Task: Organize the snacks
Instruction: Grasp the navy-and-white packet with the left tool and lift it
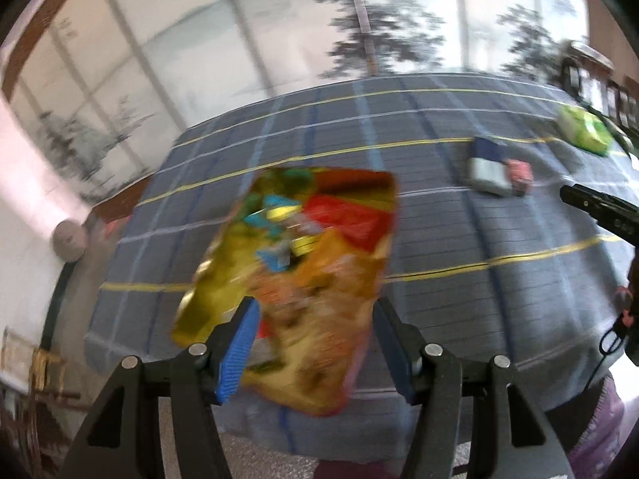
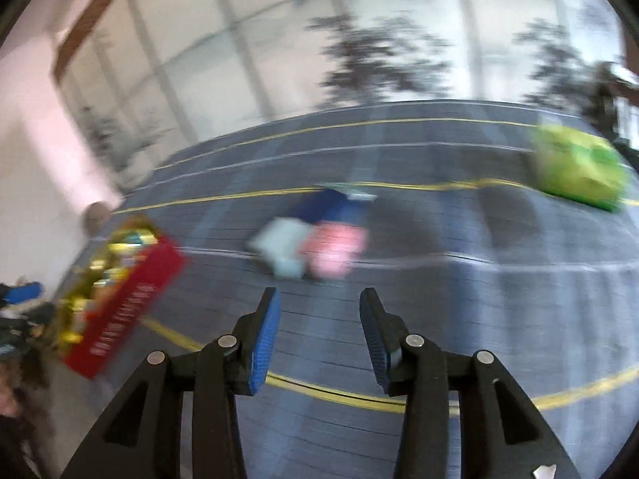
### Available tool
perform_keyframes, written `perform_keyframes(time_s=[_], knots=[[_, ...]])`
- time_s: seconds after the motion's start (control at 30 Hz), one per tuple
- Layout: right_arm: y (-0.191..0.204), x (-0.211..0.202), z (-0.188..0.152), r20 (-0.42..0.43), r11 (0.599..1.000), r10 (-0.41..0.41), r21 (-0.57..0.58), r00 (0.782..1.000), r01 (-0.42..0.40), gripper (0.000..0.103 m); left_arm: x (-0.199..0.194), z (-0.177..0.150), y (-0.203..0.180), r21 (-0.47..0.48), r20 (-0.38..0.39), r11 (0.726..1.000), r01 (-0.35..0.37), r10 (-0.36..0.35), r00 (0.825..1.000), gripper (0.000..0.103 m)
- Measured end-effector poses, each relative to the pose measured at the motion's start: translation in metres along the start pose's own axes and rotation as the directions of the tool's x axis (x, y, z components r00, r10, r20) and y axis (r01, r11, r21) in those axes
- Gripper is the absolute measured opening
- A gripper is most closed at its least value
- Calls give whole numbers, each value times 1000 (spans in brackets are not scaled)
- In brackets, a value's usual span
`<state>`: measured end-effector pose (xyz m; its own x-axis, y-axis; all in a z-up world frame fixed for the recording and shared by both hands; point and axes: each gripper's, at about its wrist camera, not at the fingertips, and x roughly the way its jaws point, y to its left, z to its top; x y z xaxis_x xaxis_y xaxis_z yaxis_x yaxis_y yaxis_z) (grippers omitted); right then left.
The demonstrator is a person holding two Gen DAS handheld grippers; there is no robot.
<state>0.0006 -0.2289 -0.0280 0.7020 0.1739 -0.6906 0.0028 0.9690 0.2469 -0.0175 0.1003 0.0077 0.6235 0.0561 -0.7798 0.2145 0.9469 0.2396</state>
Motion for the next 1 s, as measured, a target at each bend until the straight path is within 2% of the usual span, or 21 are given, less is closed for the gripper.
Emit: perform_keyframes(time_s=[0.07, 0.13, 0.2, 0.37, 0.47, 0.6, 0.67, 0.73, 1.0], knots=[[-18, -4, -4, 6, 999, -46, -1, 999, 46, 40, 1, 9, -16, 41, 6, 997, 62, -62, 998, 60], [-33, -5, -7, 10, 999, -47, 23, 999, 47, 40, 5, 21, -32, 92, -3, 986, 139, -139, 990, 60], [-43, -4, -11, 10, 998, -31, 54, 999, 31, 40, 16, 39, -50, 132, -30, 966, 222, -220, 975, 60], [-47, -2, -22, 13, 998, 17, 59, 1000, -18, 40, 50, 94, -90, 185, -87, 935, 303, -291, 953, 60], [-47, -4, -22, 34, 997, 47, 55, 998, -49, 53, 72, 132, -116, 205, -117, 912, 355, -337, 934, 60], [-56, -8, -24, 63, 989, 102, 97, 993, -108, 54, 108, 170, -151, 267, -155, 883, 387, -357, 921, 60], [-60, -8, -23, 66, 985, 124, 112, 990, -130, 56, 130, 183, -168, 294, -203, 876, 383, -334, 920, 60], [-60, -8, -22, 64, 982, 139, 118, 988, -146, 56, 147, 193, -181, 291, -245, 861, 417, -354, 903, 60], [-57, -9, -22, 64, 981, 164, 92, 984, -169, 60, 199, 216, -200, 224, -346, 876, 426, -337, 875, 60]])
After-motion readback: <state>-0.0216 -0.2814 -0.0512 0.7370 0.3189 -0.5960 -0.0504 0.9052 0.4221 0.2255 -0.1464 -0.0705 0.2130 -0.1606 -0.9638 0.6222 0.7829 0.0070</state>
